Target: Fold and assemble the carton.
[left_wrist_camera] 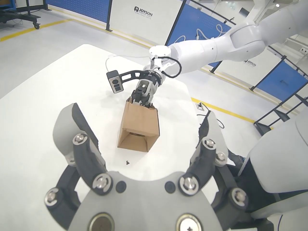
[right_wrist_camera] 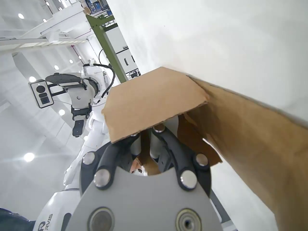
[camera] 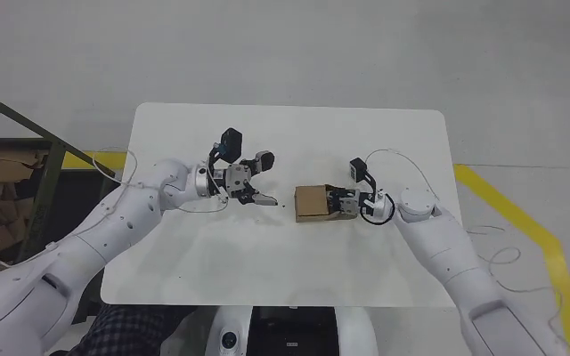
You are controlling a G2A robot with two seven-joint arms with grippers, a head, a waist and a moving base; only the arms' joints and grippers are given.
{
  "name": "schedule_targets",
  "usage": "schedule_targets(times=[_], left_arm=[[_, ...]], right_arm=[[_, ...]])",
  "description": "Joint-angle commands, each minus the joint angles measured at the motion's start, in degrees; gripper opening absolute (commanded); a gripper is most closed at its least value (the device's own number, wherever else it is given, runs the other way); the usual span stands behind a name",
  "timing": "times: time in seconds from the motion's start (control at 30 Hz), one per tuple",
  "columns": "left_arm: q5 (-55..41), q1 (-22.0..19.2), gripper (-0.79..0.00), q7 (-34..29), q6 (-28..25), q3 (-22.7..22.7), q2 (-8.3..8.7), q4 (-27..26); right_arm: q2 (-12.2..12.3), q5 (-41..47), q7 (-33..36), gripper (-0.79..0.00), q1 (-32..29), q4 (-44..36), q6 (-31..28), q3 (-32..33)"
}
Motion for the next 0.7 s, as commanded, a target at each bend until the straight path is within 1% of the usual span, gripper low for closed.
schedule_targets(times=[0.0, 0.1, 0.23, 0.33, 0.43, 0.53, 0.67], left_arm=[[2.36, 0.39, 0.000, 0.72, 0.46, -0.59, -0.21, 0.04], [6.57, 0.92, 0.000, 2.60, 1.36, -1.56, -0.48, -0.05], [12.77, 1.97, 0.000, 6.72, 1.81, -2.40, -1.05, 0.33], [17.47, 2.46, 0.000, 10.73, 2.50, -2.83, -1.63, 0.83], [23.14, 2.89, 0.000, 15.56, 4.24, -3.16, -2.17, 1.35], [28.79, 3.19, 0.000, 20.03, 5.51, -3.05, -2.67, 2.50], [33.99, 2.99, 0.000, 23.98, 6.16, -2.39, -3.48, 4.21]], right_arm=[[0.27, -1.71, 0.14, -0.785, -0.19, -0.82, -0.68, 0.15], [0.66, -4.28, 0.11, -0.785, -0.61, -2.35, -1.83, 0.31], [1.03, -4.66, -0.25, -0.785, -1.72, -3.51, -4.79, 1.33], [1.23, -5.09, -0.77, -0.785, -2.17, -3.88, -8.05, 2.05], [1.44, -6.19, -1.49, -0.785, -2.42, -3.79, -10.65, 2.63], [1.63, -7.69, -1.37, -0.785, -2.45, -3.58, -12.20, 2.84], [1.66, -9.00, -1.78, -0.785, -2.25, -3.39, -13.64, 2.87]])
